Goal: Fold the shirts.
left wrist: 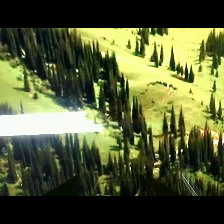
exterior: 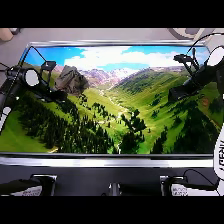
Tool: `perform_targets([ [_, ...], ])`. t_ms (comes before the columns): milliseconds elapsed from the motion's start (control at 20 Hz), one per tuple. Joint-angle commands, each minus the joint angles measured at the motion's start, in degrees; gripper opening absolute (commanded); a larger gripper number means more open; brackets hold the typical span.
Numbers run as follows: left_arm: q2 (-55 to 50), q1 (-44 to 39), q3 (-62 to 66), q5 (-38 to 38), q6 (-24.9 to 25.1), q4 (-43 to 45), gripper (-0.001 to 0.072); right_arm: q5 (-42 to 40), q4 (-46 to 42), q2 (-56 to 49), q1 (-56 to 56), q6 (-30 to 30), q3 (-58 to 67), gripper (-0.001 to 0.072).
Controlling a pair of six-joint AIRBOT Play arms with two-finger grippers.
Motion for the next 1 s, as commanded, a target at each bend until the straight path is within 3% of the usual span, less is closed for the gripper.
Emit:
perform_targets([
  [0, 0.02, 0.02, -0.02, 0.02, 0.02, 0.0, 0.0456, 0.0, 0.0, -0.02, 0.04, 0.0, 0.04, 0.0623],
  [150, 0.02, 0.02, -0.04, 0.26, -0.31, -0.04, 0.0456, 0.0, 0.0, -0.02, 0.04, 0.0, 0.04, 0.0624],
  [400, -0.24, -0.09, -0.04, 10.47, -0.61, -1.7, 0.0458, -4.15, -0.04, -0.02, 0.04, 0.42, 0.04, 0.0623],
  [450, -0.52, -0.07, -0.02, 14.03, -0.98, -1.7, 0.0561, -6.08, -0.04, -0.02, 0.04, 0.42, 0.04, 0.0624],
  [500, -0.92, 0.2, 0.0, 18.62, -1.86, -1.22, 0.072, -7.76, -0.35, -0.02, 0.04, 0.37, 0.04, 0.0626],
  [650, -4.98, 4.24, 4.15, 27.87, -7.63, -1.07, 0.072, -12.68, -2.32, -0.02, 0.04, 0.42, 0.04, 0.0628],
  [950, -29.46, 15.85, 27.76, 12.46, -10.47, -8.79, 0.072, -11.28, -1.88, -0.02, 0.04, 0.44, 0.02, 0.0623],
])
